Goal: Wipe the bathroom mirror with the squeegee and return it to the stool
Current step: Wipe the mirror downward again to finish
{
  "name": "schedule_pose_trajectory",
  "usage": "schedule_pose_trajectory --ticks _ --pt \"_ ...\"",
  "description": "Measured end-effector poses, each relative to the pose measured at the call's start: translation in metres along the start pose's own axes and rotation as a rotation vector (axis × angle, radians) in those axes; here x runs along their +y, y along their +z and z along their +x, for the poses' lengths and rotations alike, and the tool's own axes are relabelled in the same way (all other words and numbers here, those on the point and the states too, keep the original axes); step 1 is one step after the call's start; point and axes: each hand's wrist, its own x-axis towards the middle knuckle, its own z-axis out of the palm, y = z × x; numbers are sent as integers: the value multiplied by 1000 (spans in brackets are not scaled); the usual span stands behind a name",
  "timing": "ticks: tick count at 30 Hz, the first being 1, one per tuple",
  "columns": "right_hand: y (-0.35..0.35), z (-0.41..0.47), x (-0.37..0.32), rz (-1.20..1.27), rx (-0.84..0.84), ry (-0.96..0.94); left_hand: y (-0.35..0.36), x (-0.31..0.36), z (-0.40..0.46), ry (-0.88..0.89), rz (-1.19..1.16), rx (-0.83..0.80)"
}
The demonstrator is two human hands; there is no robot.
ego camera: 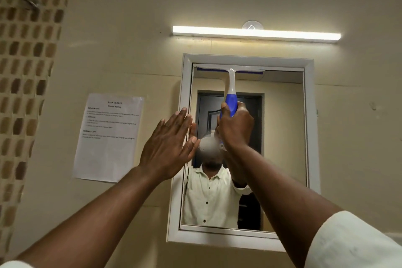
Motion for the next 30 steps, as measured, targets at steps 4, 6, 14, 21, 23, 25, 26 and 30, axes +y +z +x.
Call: schedule_pose_trajectory --ticks 4,6,14,21,23,25,26,30 --pt "1 -3 1 38 -38 42 4 -3 -1 -10 -14 -7" --pt "1 -5 0 56 -65 58 6 -4 -2 -16 -16 -12" --pt "-3 -25 8 12 -97 95 7 -2 -13 -24 -45 -42" --pt "-9 -53 22 -24 -94 119 10 -3 -30 -53 -49 -82" --pt "-11 -62 26 -44 -101 113 12 -3 -34 -56 -43 -92" --pt "-12 -71 30 -57 -117 120 13 -2 -39 -65 -42 -101" --pt "-13 -76 32 -60 -125 129 13 -1 -42 -69 -47 -110" --pt "-19 -97 41 -89 -167 156 14 2 -54 -79 -57 -142"
